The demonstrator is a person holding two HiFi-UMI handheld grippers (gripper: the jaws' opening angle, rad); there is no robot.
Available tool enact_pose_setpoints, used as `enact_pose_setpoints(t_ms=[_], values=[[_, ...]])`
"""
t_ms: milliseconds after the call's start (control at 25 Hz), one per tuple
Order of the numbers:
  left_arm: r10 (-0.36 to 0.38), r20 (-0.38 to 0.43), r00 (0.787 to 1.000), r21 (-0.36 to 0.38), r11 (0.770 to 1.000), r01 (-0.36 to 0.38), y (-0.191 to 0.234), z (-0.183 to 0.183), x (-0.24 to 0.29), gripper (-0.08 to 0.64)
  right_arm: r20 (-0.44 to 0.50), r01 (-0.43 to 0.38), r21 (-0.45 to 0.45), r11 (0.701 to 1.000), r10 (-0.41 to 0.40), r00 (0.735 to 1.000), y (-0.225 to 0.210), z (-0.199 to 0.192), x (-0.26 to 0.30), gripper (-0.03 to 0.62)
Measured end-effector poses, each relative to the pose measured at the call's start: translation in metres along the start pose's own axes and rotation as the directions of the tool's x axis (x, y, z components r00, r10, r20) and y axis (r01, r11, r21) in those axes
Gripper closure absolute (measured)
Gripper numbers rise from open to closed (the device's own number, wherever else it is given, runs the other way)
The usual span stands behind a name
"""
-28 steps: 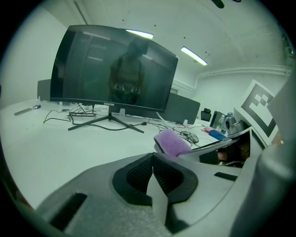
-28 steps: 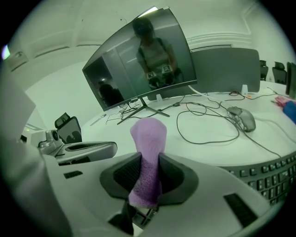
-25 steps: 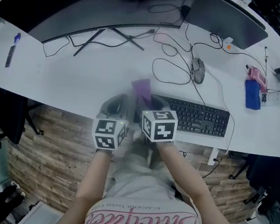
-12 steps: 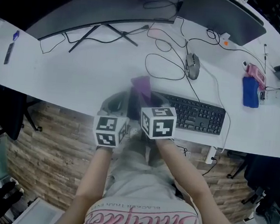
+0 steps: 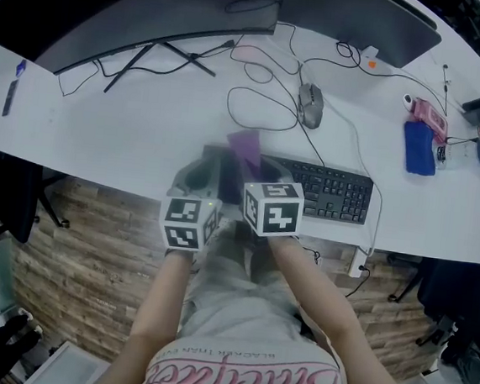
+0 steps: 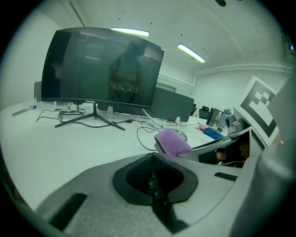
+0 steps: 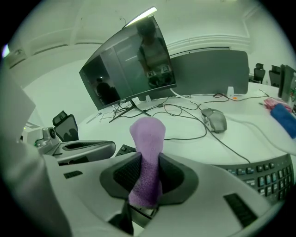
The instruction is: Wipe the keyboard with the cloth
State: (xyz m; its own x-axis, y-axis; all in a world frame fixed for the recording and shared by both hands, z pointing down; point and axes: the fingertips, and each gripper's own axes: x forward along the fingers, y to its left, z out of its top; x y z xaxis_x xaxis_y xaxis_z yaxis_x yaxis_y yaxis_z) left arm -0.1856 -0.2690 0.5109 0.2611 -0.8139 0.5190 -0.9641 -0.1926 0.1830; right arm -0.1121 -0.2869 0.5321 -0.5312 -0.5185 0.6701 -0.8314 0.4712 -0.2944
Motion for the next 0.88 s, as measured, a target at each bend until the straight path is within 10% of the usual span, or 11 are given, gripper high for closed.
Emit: enact_pose_setpoints(t_ms=[880], values=[[-0.047,-0.016,0.999,0.037,0.998,0.048,-0.101,-0.005,0.032,0.554,0.018,0.041,0.039,0.998,-0.041,0.999,-0.093,-0.015,-0.053,0.499]])
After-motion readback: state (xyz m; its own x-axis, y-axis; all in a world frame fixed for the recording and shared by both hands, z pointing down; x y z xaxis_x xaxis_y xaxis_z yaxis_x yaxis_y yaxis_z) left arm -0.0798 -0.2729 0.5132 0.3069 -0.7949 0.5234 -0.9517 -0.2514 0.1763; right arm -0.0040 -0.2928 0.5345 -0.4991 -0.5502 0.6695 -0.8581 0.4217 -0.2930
